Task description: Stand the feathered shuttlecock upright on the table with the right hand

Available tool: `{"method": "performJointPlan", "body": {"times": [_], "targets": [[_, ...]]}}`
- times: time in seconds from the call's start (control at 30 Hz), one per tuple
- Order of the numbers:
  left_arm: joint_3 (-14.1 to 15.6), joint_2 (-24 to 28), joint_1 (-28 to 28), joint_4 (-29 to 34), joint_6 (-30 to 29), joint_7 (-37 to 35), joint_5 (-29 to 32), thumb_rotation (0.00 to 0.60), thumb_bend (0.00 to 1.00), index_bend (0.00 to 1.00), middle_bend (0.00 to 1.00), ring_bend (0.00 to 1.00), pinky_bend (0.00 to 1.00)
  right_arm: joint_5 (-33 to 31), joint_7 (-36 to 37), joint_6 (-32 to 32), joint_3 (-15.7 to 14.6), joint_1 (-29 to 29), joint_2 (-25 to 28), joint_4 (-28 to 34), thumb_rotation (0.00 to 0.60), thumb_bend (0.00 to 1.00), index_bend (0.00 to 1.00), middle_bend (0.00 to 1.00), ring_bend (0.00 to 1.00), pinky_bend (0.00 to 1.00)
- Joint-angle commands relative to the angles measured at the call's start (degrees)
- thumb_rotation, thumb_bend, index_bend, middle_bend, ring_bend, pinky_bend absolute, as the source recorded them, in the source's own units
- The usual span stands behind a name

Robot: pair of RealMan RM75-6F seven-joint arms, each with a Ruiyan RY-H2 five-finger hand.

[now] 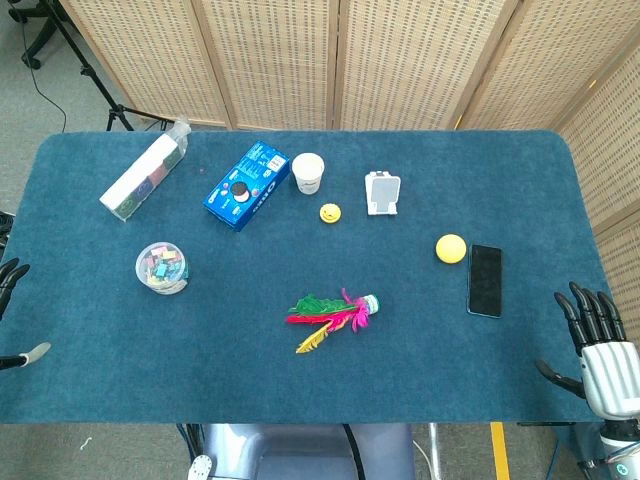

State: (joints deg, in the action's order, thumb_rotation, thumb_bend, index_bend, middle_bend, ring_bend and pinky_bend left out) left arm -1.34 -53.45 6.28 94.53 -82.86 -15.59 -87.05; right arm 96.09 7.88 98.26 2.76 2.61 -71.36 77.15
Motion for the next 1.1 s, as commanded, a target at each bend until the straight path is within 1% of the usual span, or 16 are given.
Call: {"method": "performJointPlan", "body": {"times": [0.03,0.17,0.27,0.33,0.37,0.43,0.53,0.67,0.8,0.9,0.93,1.0,1.1], "targets": [[-0.1,0.0,0.1,0.1,0.2,0.2,0.3,0.600,0.00,0.00,0.00,0.00,0.00,0.2,0.2,-0.1,-0.1,0.1,0.0,0.0,0.600,0.00,0.00,0.00,0.00,0.00],[-0.2,0.1,0.1,0.2,0.5,0.0,0.7,0.600,0.00,0.00,0.00,0.00,0.00,0.6,1.5,-1.3,-0.5,0.7,0.0,0.3,0.600,0.00,0.00,0.00,0.00,0.00],[-0.5,0.3,0.1,0.4,0.5,-0.4,1.3,0.600,0.00,0.00,0.00,0.00,0.00,1.7,4.1,-4.0,-0.6,3.0,0.8,1.8,0.600,0.00,0.00,0.00,0.00,0.00],[-0.6,0.3,0.0,0.4,0.4,-0.7,1.4,0.600,0.00,0.00,0.00,0.00,0.00,2.8,5.4,-5.9,-0.5,4.9,1.8,4.0,0.600,0.00,0.03,0.00,0.00,0.00],[-0.6,0.3,0.0,0.4,0.4,-0.7,1.4,0.600,0.00,0.00,0.00,0.00,0.00,3.3,5.9,-6.5,-0.5,5.6,2.2,4.9,0.600,0.00,0.07,0.00,0.00,0.00],[-0.6,0.4,0.1,0.5,0.7,-0.8,1.7,0.600,0.00,0.00,0.00,0.00,0.00,5.4,8.3,-9.7,-0.5,8.9,3.4,8.7,0.600,0.00,0.13,0.00,0.00,0.00],[-0.8,0.5,0.2,0.6,1.1,-0.9,2.1,0.600,0.00,0.00,0.00,0.00,0.00,6.0,8.8,-13.3,-0.1,11.8,4.2,11.9,0.600,0.00,0.19,0.00,0.00,0.00],[-0.9,0.5,0.4,0.6,1.7,-0.8,2.4,0.600,0.00,0.00,0.00,0.00,0.00,5.2,7.5,-18.6,1.1,15.6,3.9,15.4,0.600,0.13,0.23,0.00,0.00,0.00],[-1.0,0.6,0.5,0.5,2.0,-1.0,2.6,0.600,0.00,0.00,0.00,0.00,0.00,1.8,3.4,-26.4,3.0,20.3,1.8,19.6,0.600,0.23,0.26,0.00,0.00,0.00],[-1.0,0.7,0.6,0.4,2.2,-1.3,2.8,0.600,0.00,0.00,0.00,0.00,0.00,-1.1,1.0,-31.2,4.3,23.2,-0.4,21.6,0.600,0.26,0.28,0.00,0.00,0.00],[-1.0,0.7,0.7,0.4,2.5,-1.6,2.8,0.600,0.00,0.00,0.00,0.00,0.00,-2.7,-0.3,-33.6,4.9,24.6,-1.7,22.4,0.600,0.27,0.29,0.00,0.00,0.00],[-1.0,1.0,1.0,0.1,3.2,-2.3,2.9,0.600,0.00,0.00,0.00,0.00,0.00,-8.3,-5.6,-39.9,7.2,28.5,-5.9,22.2,0.600,0.33,0.29,0.00,0.00,0.00],[-1.0,1.2,1.2,-0.1,3.7,-3.0,2.9,0.600,0.00,0.00,0.00,0.00,0.00,-14.9,-12.0,-43.3,9.0,31.1,-9.6,21.8,0.600,0.37,0.30,0.00,0.00,0.00]]}}
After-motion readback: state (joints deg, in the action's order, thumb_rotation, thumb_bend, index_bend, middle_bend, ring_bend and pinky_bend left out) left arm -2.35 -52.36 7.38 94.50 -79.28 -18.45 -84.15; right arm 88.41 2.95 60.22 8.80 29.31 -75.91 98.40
